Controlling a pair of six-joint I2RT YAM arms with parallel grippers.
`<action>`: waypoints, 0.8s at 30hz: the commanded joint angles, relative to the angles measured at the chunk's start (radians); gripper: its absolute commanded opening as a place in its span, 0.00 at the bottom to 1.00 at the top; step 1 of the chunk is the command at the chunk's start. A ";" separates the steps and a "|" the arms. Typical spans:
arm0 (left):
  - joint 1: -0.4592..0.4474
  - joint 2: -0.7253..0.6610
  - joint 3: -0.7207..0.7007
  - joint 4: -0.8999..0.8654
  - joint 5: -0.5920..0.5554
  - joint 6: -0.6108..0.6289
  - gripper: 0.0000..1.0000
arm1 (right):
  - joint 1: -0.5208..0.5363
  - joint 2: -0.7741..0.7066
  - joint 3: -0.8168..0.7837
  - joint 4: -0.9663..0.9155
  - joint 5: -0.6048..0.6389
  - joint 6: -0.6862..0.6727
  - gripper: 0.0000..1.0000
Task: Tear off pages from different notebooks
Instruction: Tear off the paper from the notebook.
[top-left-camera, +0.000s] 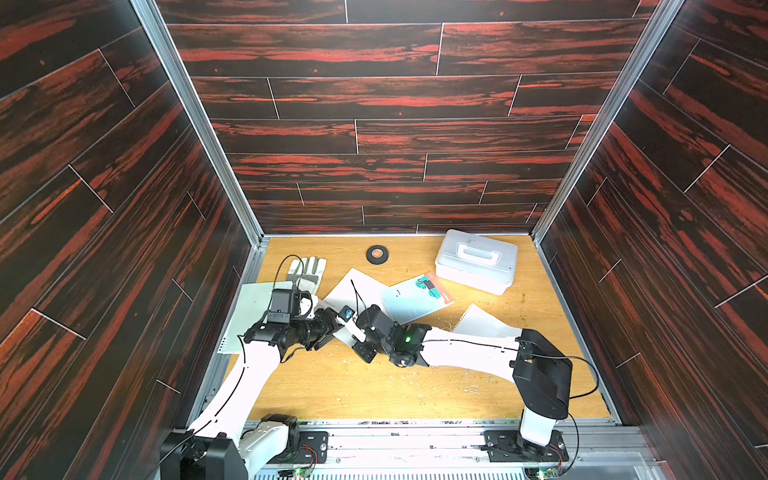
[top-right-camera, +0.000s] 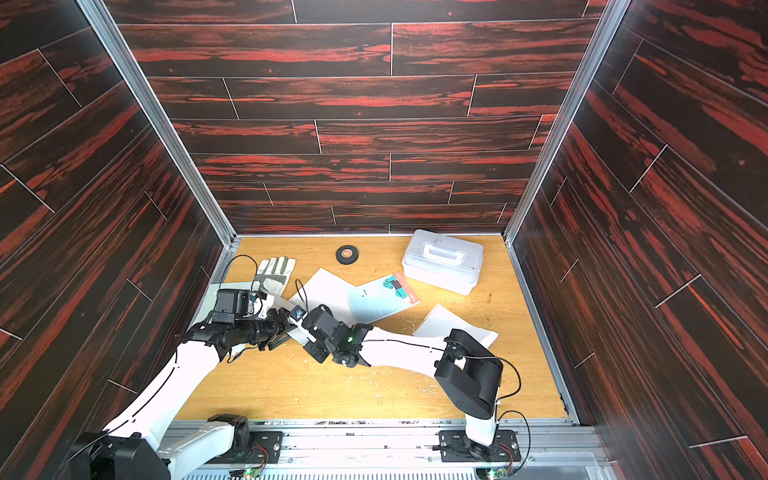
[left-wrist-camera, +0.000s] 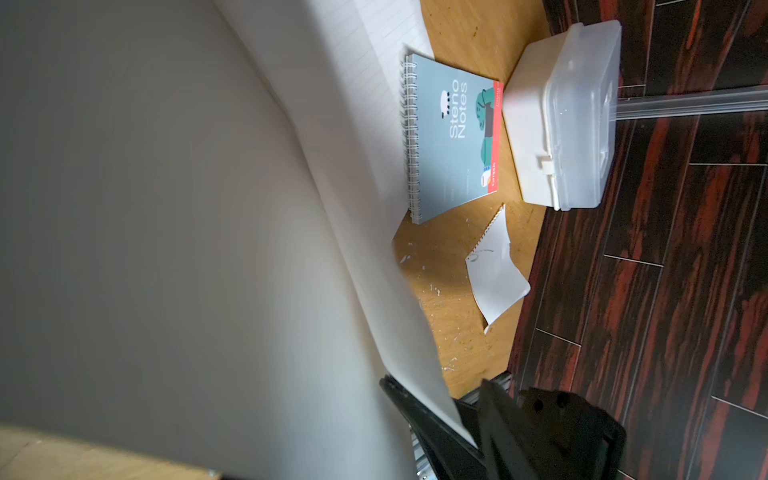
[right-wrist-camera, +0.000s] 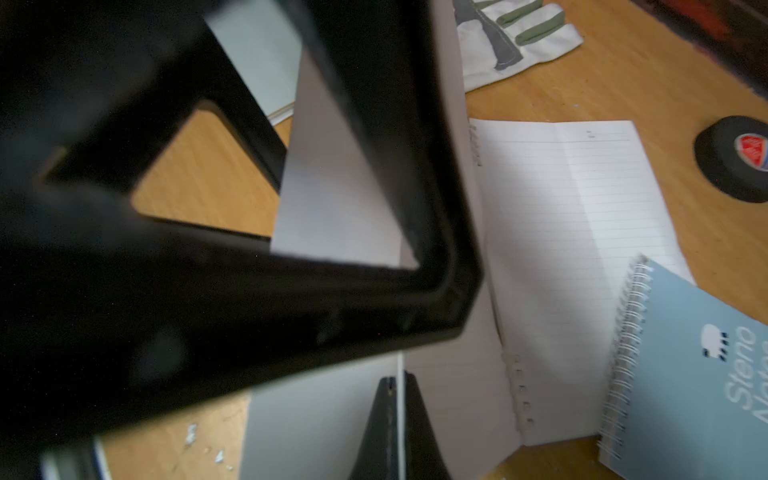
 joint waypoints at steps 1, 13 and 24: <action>0.006 -0.030 -0.048 0.078 0.033 -0.044 0.57 | -0.051 0.027 0.058 -0.025 -0.195 0.085 0.00; 0.011 -0.016 -0.131 0.219 0.007 -0.107 0.00 | -0.122 0.024 0.061 -0.004 -0.364 0.162 0.00; 0.033 -0.063 0.000 -0.076 -0.139 0.071 0.37 | -0.133 0.040 0.040 -0.094 -0.115 0.120 0.00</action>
